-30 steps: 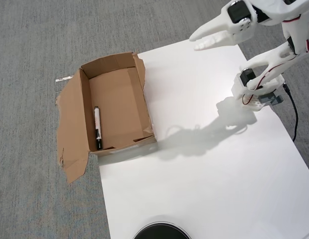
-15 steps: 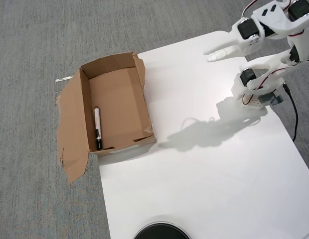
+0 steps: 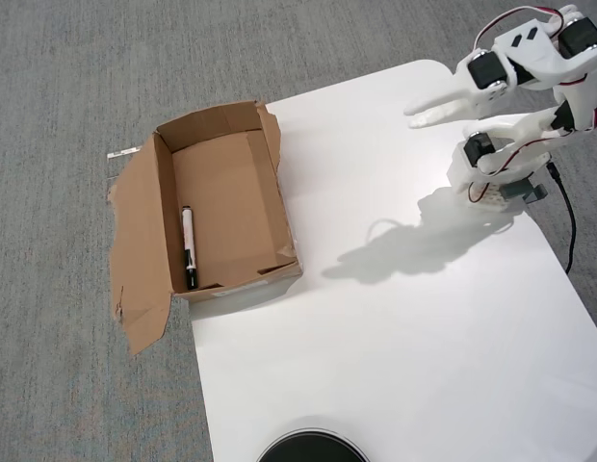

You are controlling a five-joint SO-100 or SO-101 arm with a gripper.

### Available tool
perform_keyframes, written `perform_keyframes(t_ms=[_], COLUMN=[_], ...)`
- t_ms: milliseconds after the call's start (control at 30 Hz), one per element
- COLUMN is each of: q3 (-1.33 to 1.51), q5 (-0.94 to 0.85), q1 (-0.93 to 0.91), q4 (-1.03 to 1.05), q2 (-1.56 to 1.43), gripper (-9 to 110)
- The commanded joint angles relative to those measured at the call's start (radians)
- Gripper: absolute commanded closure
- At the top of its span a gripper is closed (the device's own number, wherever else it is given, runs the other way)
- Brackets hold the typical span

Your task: Grasp a pen and put it in the box.

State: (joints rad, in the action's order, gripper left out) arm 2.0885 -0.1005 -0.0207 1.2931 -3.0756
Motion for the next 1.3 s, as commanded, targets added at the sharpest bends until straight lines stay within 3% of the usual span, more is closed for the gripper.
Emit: perform_keyframes(t_ms=[0,600,1067,1267], q3=[0.045,0.438,0.619,0.647], q5=[-0.007,0.005,0.012,0.154], q1=[0.002,0.002,-0.001,-0.004], q4=[0.003,0.000,-0.014,-0.014], q2=[-0.064,-0.347,-0.354,-0.354], gripper=[87,87,88,88])
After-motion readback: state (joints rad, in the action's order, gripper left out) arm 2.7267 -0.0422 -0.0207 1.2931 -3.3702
